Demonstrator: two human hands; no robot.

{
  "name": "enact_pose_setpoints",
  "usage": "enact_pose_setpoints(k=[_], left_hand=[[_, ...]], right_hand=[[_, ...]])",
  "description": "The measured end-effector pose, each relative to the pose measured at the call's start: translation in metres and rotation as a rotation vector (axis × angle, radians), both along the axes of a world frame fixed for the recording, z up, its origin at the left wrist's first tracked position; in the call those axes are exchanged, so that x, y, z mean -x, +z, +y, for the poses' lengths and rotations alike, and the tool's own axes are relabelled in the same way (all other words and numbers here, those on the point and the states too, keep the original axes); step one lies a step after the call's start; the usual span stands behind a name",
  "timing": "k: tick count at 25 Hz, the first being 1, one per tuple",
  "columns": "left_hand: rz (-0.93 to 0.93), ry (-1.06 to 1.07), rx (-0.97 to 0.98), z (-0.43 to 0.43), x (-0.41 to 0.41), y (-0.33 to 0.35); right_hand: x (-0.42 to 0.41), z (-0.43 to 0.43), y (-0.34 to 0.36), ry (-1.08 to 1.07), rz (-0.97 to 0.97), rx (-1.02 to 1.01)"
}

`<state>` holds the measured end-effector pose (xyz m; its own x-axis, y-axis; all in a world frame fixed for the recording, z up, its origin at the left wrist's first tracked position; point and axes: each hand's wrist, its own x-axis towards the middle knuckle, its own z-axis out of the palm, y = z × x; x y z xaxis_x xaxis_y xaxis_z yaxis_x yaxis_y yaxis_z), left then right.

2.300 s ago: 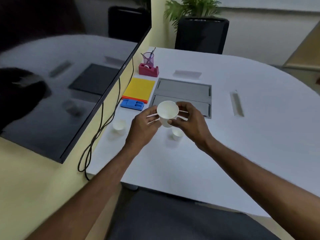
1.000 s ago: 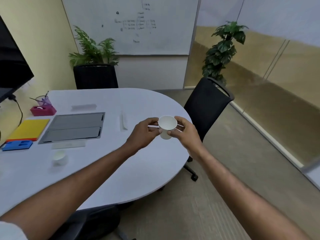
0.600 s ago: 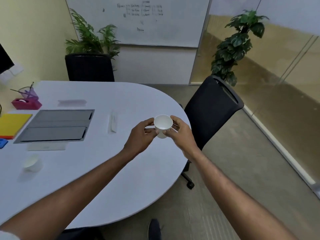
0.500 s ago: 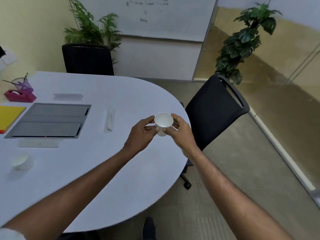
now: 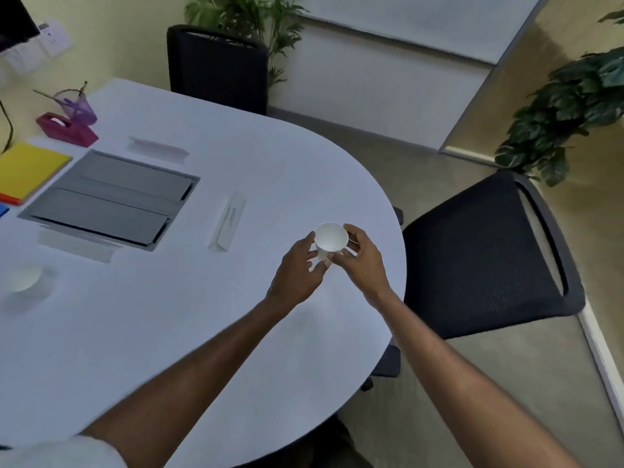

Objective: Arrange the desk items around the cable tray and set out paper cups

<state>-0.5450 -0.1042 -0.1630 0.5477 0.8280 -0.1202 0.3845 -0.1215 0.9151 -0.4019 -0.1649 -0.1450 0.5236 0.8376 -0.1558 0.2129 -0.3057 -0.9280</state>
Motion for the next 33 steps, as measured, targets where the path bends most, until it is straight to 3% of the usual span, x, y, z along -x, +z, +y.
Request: enact_pose_setpoints(k=[13, 23, 33], left_hand=[[0.223, 0.229, 0.136, 0.093, -0.121, -0.127], [0.303, 0.293, 0.139, 0.122, -0.132, -0.148], [0.387, 0.319, 0.061, 0.097, -0.112, -0.136]], right_hand=[[-0.126, 0.148, -0.126, 0.195, 0.144, 0.193], [-0.133, 0.185, -0.164, 0.255, 0.184, 0.249], [-0.126, 0.162, -0.161, 0.210, 0.009, 0.206]])
